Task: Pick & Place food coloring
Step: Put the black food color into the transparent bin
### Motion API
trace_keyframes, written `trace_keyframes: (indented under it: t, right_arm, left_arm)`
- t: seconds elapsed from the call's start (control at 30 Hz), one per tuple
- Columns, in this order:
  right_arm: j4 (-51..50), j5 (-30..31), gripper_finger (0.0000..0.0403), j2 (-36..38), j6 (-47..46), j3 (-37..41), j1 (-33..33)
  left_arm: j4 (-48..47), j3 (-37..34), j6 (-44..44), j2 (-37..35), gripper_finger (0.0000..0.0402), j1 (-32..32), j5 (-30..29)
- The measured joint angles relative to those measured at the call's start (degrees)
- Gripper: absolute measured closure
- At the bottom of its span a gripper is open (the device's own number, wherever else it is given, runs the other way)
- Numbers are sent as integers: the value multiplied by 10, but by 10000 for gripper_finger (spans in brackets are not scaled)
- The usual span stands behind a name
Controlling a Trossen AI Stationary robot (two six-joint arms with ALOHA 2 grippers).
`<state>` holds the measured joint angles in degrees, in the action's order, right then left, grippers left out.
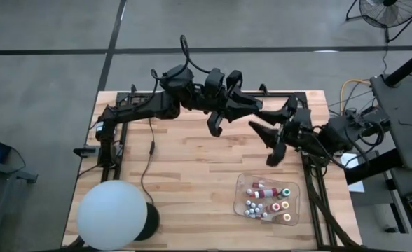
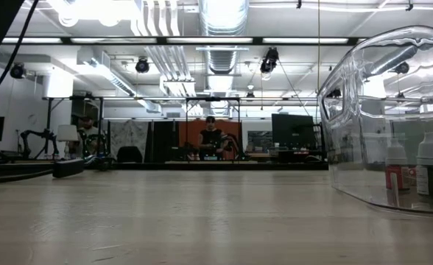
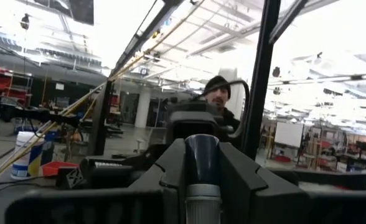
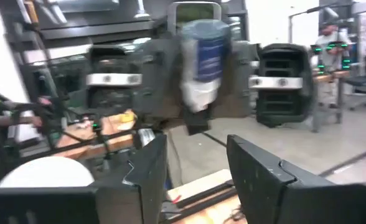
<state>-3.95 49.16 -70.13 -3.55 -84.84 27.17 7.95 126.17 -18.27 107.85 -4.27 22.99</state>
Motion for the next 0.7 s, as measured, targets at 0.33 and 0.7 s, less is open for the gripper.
trace_keyframes:
  t: [0.33, 0.7]
  right_arm:
    - [-1, -2, 259, -1, 10, 0, 7]
    - [71, 5, 256, -22, 84, 1, 2]
  left_arm:
    - [10, 0, -20, 0, 358, 1, 0]
    - [25, -36, -29, -3, 358, 4, 17]
